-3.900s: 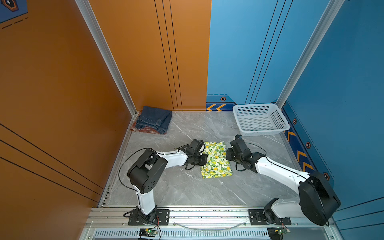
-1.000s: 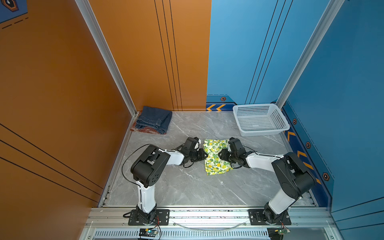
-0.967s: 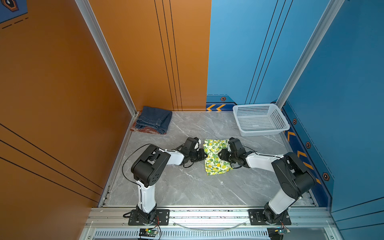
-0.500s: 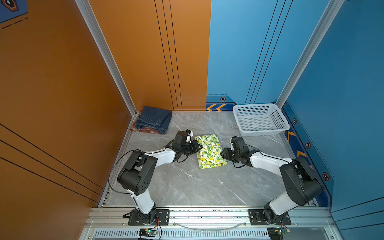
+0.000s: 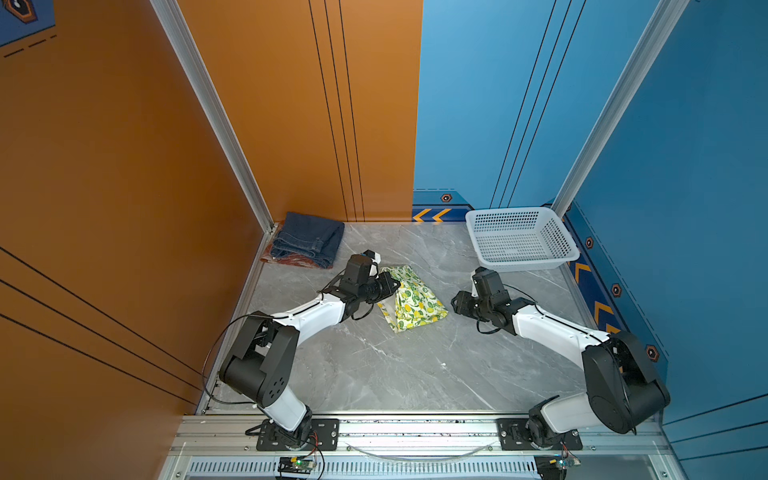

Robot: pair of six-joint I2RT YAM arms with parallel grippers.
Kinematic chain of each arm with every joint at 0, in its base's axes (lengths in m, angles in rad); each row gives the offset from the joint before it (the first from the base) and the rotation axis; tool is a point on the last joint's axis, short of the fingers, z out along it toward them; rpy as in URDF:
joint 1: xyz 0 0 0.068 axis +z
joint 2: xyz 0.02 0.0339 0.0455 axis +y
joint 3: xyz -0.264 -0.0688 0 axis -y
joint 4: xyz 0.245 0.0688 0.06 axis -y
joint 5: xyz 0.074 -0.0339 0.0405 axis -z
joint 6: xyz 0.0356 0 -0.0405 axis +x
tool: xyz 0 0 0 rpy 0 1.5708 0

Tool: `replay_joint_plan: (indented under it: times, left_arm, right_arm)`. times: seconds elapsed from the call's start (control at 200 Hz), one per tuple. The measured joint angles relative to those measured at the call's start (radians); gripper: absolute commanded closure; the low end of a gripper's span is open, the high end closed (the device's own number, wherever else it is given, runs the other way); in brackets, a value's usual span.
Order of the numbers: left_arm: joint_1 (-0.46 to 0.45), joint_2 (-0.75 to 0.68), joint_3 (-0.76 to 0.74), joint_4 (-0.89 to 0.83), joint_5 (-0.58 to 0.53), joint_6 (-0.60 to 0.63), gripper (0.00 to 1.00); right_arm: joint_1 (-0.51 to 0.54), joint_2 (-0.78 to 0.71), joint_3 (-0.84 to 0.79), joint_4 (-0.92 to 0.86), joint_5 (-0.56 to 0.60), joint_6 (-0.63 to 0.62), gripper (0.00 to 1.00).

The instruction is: Fold and stack the skirts

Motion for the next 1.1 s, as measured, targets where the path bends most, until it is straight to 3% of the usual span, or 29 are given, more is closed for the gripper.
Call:
replay_joint_plan:
  times: [0.27,0.35,0.601,0.926,1.096]
  left_arm:
    - [0.027,-0.008,-0.161,-0.007,-0.030,0.000,1.00]
    - [0.040,-0.008,-0.200,-0.023,-0.035,0.001,0.94]
    - [0.085,-0.001,-0.222,-0.061,-0.056,0.025,0.41]
    - [0.090,0.010,-0.185,-0.089,-0.064,0.073,0.31]
    - [0.085,0.040,-0.137,-0.127,-0.069,0.097,0.29]
  right_arm:
    - [0.034,0.058,0.057,-0.011,0.000,-0.033,0.45]
    - [0.047,0.106,0.105,-0.016,0.000,-0.048,0.43]
    - [0.081,0.296,0.282,-0.025,-0.009,-0.097,0.37]
    - [0.158,0.412,0.340,-0.013,-0.029,-0.096,0.37]
    - [0.172,0.436,0.340,0.011,-0.035,-0.074,0.43]
